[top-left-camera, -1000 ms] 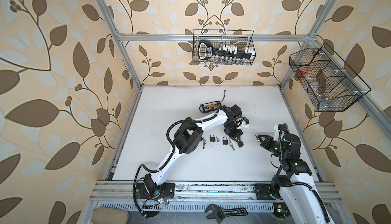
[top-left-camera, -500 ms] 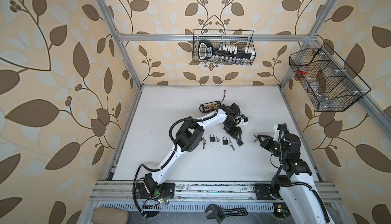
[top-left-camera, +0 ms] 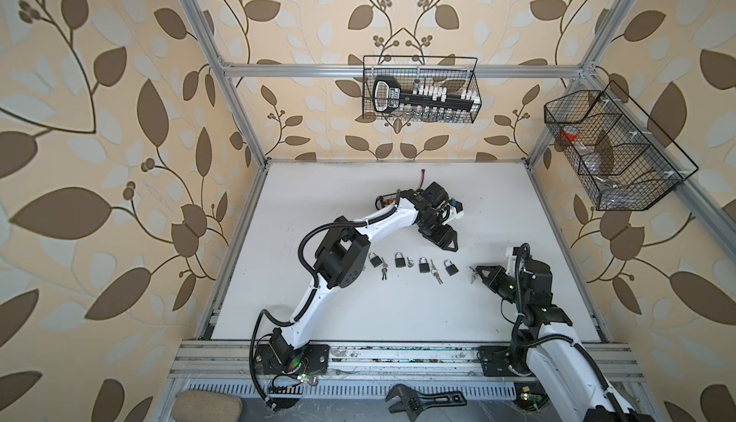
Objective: Lock with the key
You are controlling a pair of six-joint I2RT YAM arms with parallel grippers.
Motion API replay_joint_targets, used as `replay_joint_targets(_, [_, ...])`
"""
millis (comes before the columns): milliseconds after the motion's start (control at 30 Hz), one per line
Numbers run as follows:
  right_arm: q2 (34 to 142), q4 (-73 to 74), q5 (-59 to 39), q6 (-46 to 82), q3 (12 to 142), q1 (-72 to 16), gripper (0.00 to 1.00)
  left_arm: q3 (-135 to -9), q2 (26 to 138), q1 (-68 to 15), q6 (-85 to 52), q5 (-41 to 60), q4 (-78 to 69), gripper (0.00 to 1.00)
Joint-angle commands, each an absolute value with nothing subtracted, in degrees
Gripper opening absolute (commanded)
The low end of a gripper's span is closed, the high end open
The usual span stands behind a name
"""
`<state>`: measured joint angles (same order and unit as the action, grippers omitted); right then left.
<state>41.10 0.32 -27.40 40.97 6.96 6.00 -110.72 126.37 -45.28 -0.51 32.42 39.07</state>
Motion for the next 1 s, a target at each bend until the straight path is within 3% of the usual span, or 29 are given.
replay_joint_targets(0, [44.37, 8.15, -27.69, 42.08, 5.73, 5.54, 0.00, -103.61, 115.83, -45.00, -3.82, 30.50, 31.39, 0.68])
replay_joint_targets(200, [53.75, 15.22, -26.59, 41.99, 8.30, 3.52, 0.01, -86.78, 101.93, -44.66, -7.21, 26.16, 24.15, 0.75])
replay_joint_targets(400, [56.76, 14.57, -23.43, 40.09, 11.83, 2.15, 0.30, -71.65, 87.99, -42.76, -11.28, 16.87, 19.02, 0.78])
replay_joint_targets(567, [49.48, 9.35, -18.91, 38.33, 13.20, 2.20, 0.60, -56.60, 70.93, -42.41, -14.84, 1.49, 12.76, 0.97])
replay_joint_targets(767, [39.79, 2.99, -9.06, 38.09, 14.09, 2.17, 0.91, -39.98, 50.41, -42.28, -14.78, -11.35, 6.15, 0.99])
replay_joint_targets(833, [38.60, 1.57, -6.59, 37.32, 15.21, 2.15, 0.98, -35.65, 44.83, -42.19, -12.97, -14.40, 4.06, 0.99])
replay_joint_targets(967, [41.76, -1.69, -2.68, 34.08, 19.69, 2.16, 1.00, -30.51, 39.40, -42.10, -9.71, -22.85, 2.64, 0.99])
